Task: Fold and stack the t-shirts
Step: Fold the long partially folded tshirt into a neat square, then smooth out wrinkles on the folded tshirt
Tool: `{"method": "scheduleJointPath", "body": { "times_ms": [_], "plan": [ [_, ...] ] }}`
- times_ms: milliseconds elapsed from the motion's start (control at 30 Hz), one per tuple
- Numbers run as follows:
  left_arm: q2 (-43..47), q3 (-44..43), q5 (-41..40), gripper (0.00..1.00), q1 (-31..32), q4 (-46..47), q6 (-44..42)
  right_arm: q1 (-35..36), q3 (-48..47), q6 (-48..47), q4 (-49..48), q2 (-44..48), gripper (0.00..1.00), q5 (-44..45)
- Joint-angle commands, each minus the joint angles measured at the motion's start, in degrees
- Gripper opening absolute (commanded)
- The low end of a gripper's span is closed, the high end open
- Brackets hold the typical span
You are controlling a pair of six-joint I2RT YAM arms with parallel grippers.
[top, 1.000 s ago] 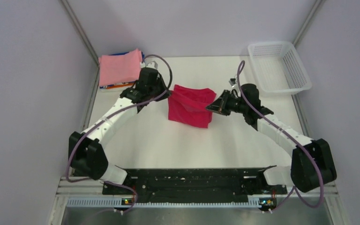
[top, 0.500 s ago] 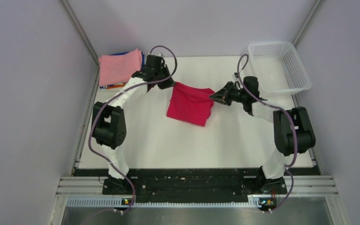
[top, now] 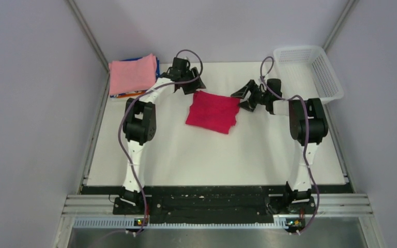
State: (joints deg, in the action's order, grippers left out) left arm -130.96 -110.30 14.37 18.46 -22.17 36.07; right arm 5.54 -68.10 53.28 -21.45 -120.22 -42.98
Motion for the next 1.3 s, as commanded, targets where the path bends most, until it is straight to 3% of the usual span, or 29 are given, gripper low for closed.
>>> {"method": "scheduleJointPath", "body": {
  "times_ms": [0,100,267,367,467,600,733,833,1067,1267],
  "plan": [
    [0.0,-7.2,0.5,0.68,-0.9,0.9,-0.2,-0.7,-7.0,-4.1,1.8,0.0,0.97,3.4],
    [3.8,-5.0,0.2,0.80,-0.9,2.3,0.1,-0.5,-6.3,-6.8,5.3,4.4,0.99,5.6],
    [10.7,6.4,3.5,0.89,-0.3,8.6,2.1,2.1,-2.3,-13.2,13.6,14.0,0.99,13.4],
    [11.8,9.9,6.8,0.90,0.8,9.0,3.2,4.4,-0.4,-16.0,17.3,18.6,0.99,17.2],
    [12.7,15.0,9.2,0.90,2.6,11.5,4.2,6.5,1.7,-14.5,14.2,20.0,0.99,15.0],
    [12.4,20.9,10.6,0.90,3.1,14.6,5.6,10.6,2.8,-9.5,8.7,15.8,0.99,11.6],
    [11.7,24.1,11.7,0.90,2.8,12.1,4.8,14.4,4.6,-6.5,4.4,11.0,0.99,11.5],
    [13.3,31.7,13.1,0.90,2.8,14.9,5.4,14.7,9.7,-4.9,0.9,10.8,0.99,12.3],
    [21.6,49.3,11.6,0.87,3.7,17.7,6.9,16.0,23.6,-6.4,0.6,15.5,0.99,14.8],
    [37.2,62.1,3.8,0.87,9.3,12.9,6.1,21.6,31.3,-8.0,5.4,28.1,0.99,18.9]
  ]
}}
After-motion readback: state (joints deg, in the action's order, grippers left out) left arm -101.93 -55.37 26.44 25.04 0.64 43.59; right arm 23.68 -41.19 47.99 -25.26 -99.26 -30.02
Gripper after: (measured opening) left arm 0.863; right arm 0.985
